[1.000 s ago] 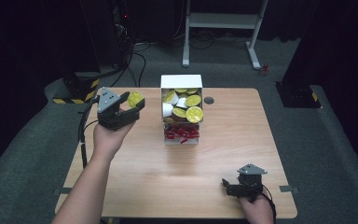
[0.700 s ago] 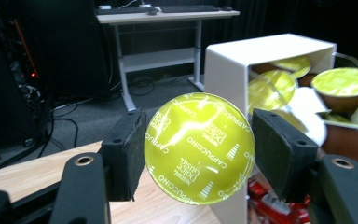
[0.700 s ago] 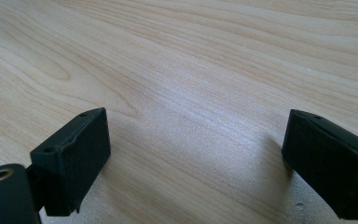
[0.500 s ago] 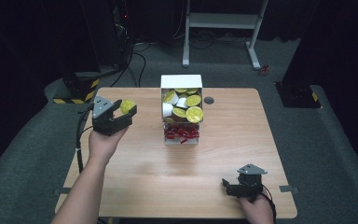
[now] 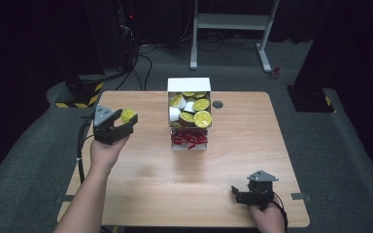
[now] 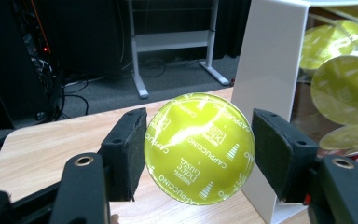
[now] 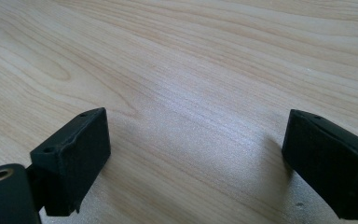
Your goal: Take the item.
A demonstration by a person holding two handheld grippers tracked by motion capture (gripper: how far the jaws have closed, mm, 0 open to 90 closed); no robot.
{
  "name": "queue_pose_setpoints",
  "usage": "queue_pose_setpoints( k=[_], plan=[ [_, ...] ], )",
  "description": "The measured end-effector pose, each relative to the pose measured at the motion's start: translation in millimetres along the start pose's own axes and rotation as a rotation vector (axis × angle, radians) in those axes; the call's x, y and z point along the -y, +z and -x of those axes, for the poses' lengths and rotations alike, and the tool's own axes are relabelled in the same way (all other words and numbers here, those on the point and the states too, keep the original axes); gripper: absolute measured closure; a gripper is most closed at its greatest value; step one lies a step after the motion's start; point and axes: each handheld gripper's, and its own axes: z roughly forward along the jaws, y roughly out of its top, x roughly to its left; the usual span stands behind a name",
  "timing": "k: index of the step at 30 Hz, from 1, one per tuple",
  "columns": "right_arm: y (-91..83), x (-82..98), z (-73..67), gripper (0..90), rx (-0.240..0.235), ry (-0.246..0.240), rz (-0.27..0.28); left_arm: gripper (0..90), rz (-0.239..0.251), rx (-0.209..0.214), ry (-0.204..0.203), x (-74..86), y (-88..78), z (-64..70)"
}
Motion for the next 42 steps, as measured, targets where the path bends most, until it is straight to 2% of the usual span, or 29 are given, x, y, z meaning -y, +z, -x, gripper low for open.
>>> queue_pose_setpoints(
  k=[3, 8, 12, 19, 26, 29, 31, 35, 42],
  plan=[
    [0.0, 0.0, 0.0, 7.6, 0.0, 0.0, 0.0, 38.1, -0.004, -0.008, 0.003, 2.1, 1.0, -0.9],
    [0.0, 0.0, 0.0, 7.7, 0.0, 0.0, 0.0, 38.1, -0.013, -0.016, -0.016, 9.9, 5.3, -5.5],
    [0.0, 0.0, 0.0, 7.7, 0.0, 0.0, 0.0, 38.1, -0.034, -0.038, -0.038, 22.1, 12.7, -9.7],
    [0.0, 0.0, 0.0, 7.6, 0.0, 0.0, 0.0, 38.1, -0.04, -0.038, -0.058, 34.0, 21.1, -9.0],
    [0.0, 0.0, 0.0, 7.7, 0.0, 0.0, 0.0, 38.1, -0.069, -0.036, -0.055, 43.3, 30.1, -4.8],
    [0.0, 0.0, 0.0, 7.7, 0.0, 0.0, 0.0, 38.1, -0.085, -0.031, -0.044, 47.5, 35.4, -0.9],
    [0.0, 0.0, 0.0, 7.6, 0.0, 0.0, 0.0, 38.2, -0.112, -0.025, -0.027, 52.1, 42.8, 2.9],
    [0.0, 0.0, 0.0, 7.6, 0.0, 0.0, 0.0, 38.2, -0.137, -0.01, -0.045, 56.3, 50.6, 4.5],
    [0.0, 0.0, 0.0, 7.6, 0.0, 0.0, 0.0, 38.2, -0.169, -0.022, -0.042, 61.9, 62.3, 5.4]
  ],
)
